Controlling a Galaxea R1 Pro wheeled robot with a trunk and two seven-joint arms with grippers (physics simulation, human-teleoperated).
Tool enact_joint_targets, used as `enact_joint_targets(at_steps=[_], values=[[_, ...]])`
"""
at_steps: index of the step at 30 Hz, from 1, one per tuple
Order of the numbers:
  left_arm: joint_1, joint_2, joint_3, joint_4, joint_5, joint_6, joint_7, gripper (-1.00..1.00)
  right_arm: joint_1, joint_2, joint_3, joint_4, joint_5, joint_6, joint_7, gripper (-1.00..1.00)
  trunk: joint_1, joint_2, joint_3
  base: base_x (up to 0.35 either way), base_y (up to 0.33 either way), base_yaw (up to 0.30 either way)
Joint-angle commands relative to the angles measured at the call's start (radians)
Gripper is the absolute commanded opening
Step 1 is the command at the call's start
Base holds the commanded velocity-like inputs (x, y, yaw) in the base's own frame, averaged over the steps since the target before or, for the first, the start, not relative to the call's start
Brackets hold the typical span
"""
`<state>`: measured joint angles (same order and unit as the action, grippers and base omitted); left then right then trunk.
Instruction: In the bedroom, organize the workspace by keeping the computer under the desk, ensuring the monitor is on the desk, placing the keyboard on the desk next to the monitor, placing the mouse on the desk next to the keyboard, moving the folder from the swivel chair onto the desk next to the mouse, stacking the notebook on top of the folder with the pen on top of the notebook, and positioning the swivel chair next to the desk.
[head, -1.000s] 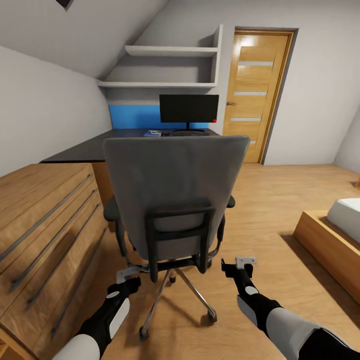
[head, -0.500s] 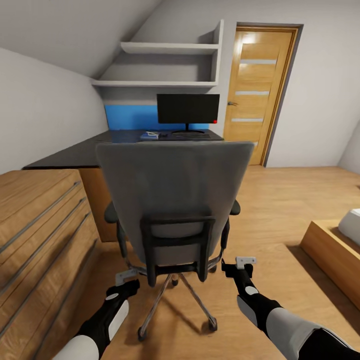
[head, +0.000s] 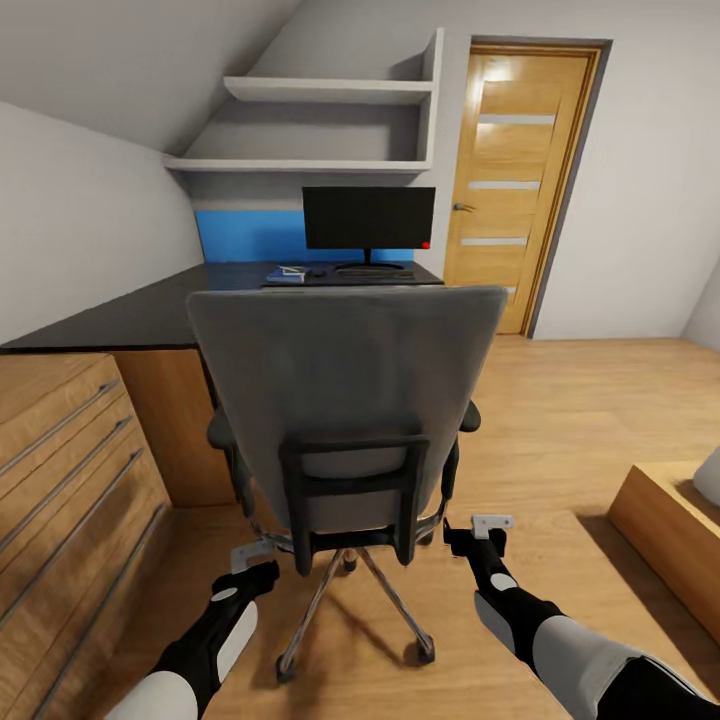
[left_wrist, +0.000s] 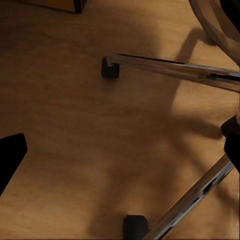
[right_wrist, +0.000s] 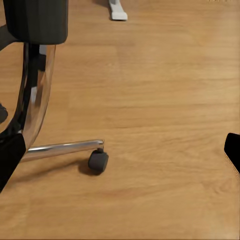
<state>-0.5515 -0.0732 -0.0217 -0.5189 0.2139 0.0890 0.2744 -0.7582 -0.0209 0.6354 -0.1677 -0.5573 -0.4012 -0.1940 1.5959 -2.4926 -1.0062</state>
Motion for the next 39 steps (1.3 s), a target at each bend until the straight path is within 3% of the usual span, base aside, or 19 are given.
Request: enact_joint_targets(at_steps=[1,16,39], values=[[-0.001,0.0,-0.004,-0.003,0.004,0.005,0.001,1.0,0.0,-0.001,0.009,-0.001,-0.005,-0.001,-0.006,1.0,0.0,0.0,-0.001,0.309,-0.177,0.0],[-0.001,0.0,-0.004,-0.001,0.004,0.003,0.001,1.0,0.0,-0.001,0.009,-0.001,-0.004,-0.001,-0.005,1.0,0.0,0.0,-0.001,0.242,-0.121,0.0],[-0.001,0.001,-0.003,-0.001,0.005,-0.007,0.002,1.0,0.0,0.0,0.011,-0.001,-0.004,-0.001,-0.005,1.0,0.0,0.0,-0.001,-0.306,-0.058,0.0]])
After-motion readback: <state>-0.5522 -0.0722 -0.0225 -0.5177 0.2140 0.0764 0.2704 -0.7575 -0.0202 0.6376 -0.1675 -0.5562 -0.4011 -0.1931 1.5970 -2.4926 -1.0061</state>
